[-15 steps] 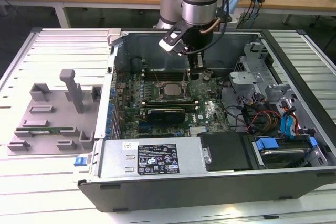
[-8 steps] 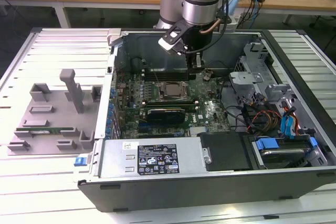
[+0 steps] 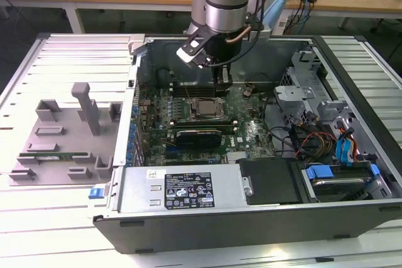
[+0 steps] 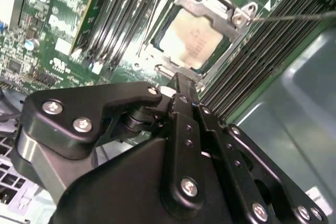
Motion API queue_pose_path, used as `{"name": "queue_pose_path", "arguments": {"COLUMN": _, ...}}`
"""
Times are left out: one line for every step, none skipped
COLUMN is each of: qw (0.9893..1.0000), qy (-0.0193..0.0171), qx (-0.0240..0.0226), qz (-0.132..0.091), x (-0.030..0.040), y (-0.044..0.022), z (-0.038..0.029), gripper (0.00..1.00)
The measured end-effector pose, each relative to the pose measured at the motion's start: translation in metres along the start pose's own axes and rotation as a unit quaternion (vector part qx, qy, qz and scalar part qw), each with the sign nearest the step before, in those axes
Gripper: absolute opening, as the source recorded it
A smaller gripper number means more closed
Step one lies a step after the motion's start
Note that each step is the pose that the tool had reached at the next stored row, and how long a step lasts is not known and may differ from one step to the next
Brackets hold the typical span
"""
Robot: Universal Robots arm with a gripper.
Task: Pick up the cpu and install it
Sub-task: 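Close the cpu cover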
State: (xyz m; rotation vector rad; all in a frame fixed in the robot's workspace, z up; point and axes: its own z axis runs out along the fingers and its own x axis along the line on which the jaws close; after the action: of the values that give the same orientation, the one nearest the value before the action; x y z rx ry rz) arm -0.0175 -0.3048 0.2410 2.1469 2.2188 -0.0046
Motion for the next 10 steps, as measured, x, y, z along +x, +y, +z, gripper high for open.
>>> {"name": "queue_pose_path", "arguments": {"qw": 1.0, "qy": 0.0, "qx": 0.0, "qz": 0.0, "x": 0.0001, "y": -0.0011, "z": 0.0013, "gripper": 0.11}}
{"name": "queue_pose_path", "arguments": {"qw": 1.0, "qy": 0.0, "qx": 0.0, "qz": 0.0, "x": 0.0002, "y": -0.0029, "z": 0.0034, "gripper": 0.11}}
{"name": "queue_pose_path", "arguments": {"qw": 1.0, "qy": 0.0, "qx": 0.0, "qz": 0.0, "x": 0.0004, "y": -0.0059, "z": 0.0051, "gripper": 0.11}}
{"name": "queue_pose_path", "arguments": {"qw": 1.0, "qy": 0.0, "qx": 0.0, "qz": 0.0, "x": 0.0003, "y": -0.0099, "z": 0.0059, "gripper": 0.11}}
{"name": "queue_pose_path", "arguments": {"qw": 1.0, "qy": 0.0, "qx": 0.0, "qz": 0.0, "x": -0.0005, "y": -0.0136, "z": 0.0065, "gripper": 0.11}}
{"name": "queue_pose_path", "arguments": {"qw": 1.0, "qy": 0.0, "qx": 0.0, "qz": 0.0, "x": -0.0032, "y": -0.0175, "z": 0.0073, "gripper": 0.11}}
{"name": "queue_pose_path", "arguments": {"qw": 1.0, "qy": 0.0, "qx": 0.0, "qz": 0.0, "x": -0.0057, "y": -0.0205, "z": 0.0078, "gripper": 0.11}}
{"name": "queue_pose_path", "arguments": {"qw": 1.0, "qy": 0.0, "qx": 0.0, "qz": 0.0, "x": -0.0071, "y": -0.0218, "z": 0.0079, "gripper": 0.11}}
{"name": "queue_pose_path", "arguments": {"qw": 1.0, "qy": 0.0, "qx": 0.0, "qz": 0.0, "x": -0.0072, "y": -0.0221, "z": 0.008, "gripper": 0.11}}
{"name": "queue_pose_path", "arguments": {"qw": 1.0, "qy": 0.0, "qx": 0.0, "qz": 0.0, "x": -0.0072, "y": -0.0222, "z": 0.008, "gripper": 0.11}}
